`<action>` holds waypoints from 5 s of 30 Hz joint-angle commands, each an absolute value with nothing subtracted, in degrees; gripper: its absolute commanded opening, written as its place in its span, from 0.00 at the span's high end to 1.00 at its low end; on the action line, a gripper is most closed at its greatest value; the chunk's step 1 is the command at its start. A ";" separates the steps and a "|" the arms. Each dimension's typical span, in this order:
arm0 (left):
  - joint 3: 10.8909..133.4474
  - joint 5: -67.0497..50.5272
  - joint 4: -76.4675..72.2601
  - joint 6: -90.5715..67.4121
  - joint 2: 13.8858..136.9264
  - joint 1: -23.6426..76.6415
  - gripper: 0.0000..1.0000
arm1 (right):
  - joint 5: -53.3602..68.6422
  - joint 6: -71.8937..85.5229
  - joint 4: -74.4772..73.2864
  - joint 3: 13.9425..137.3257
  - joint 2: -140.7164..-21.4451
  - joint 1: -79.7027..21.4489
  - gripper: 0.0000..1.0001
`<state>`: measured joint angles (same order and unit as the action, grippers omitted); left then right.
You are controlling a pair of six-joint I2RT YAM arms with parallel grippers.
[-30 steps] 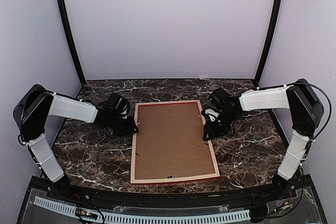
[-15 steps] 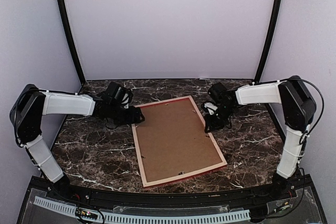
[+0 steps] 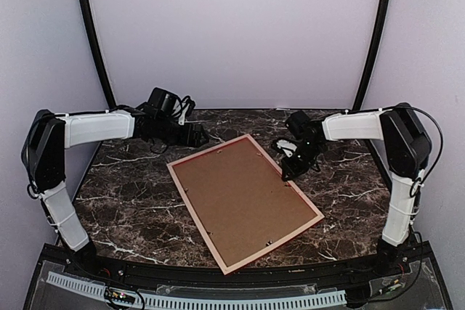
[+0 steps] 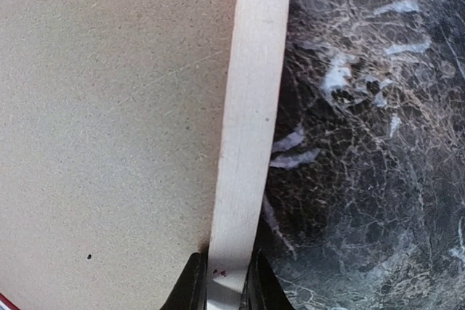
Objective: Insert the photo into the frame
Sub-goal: Rotate the fastener on the backboard, then press the fastener onto the backboard.
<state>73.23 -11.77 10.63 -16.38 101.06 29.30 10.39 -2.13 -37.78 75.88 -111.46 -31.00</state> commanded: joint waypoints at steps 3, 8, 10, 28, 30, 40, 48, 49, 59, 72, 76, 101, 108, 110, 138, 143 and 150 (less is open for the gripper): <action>79.68 -14.24 16.84 -7.41 106.27 27.65 0.12 | 16.06 -9.66 -37.88 78.77 -113.90 -33.48 0.96; 84.53 -13.17 22.24 -2.74 110.92 27.23 0.12 | 16.74 -10.84 -37.43 80.41 -114.26 -33.53 0.85; 85.56 -12.54 23.72 -1.83 112.70 26.89 0.12 | 16.83 -10.71 -37.02 80.95 -113.97 -33.33 0.74; 87.27 -13.01 29.90 2.20 119.67 25.68 0.51 | 14.02 4.40 -33.00 72.52 -102.01 -30.61 0.57; 87.20 -12.85 29.70 2.02 120.03 25.59 0.55 | 13.66 5.68 -33.09 70.78 -100.44 -30.54 0.57; 84.53 -9.09 28.77 -1.34 120.21 25.22 0.90 | 13.85 12.75 -32.94 64.55 -95.73 -29.97 0.54; 73.89 -5.85 23.47 -10.71 114.35 23.20 1.00 | 6.15 18.27 -34.82 62.27 -91.03 -29.62 0.39; 71.36 -5.75 22.37 -12.24 113.47 23.01 1.00 | 5.06 18.96 -34.96 62.08 -90.60 -29.50 0.37; 49.07 -10.65 12.24 -24.34 98.94 23.26 0.96 | 0.98 25.53 -33.43 57.83 -91.13 -27.28 0.32; 38.24 -15.44 10.04 -33.62 87.65 34.98 0.72 | 4.19 27.16 -28.01 55.09 -95.56 -26.50 0.41; 38.44 -13.09 12.56 -33.86 83.18 35.15 0.54 | 3.06 27.01 -27.59 53.85 -95.89 -25.32 0.48; 54.85 -2.68 17.97 -25.48 96.53 35.16 0.38 | 3.32 23.15 -25.62 53.68 -98.43 -24.35 0.88; 54.11 -3.17 17.72 -25.62 97.43 35.16 0.45 | 3.72 22.96 -25.09 53.41 -98.67 -24.13 0.89; 53.94 -3.15 17.82 -25.41 97.84 35.15 0.49 | 3.99 23.03 -24.92 53.36 -98.77 -24.16 0.89; 52.35 -6.45 15.10 -23.75 96.00 35.10 0.66 | 4.14 22.59 -25.03 53.62 -98.96 -24.17 0.87; 52.01 -6.19 15.44 -24.41 94.94 35.08 0.50 | 3.78 22.29 -26.26 54.93 -97.84 -24.17 0.79; 49.47 -5.77 16.02 -26.28 91.93 35.11 0.48 | 3.26 22.32 -27.09 55.54 -96.69 -24.17 0.65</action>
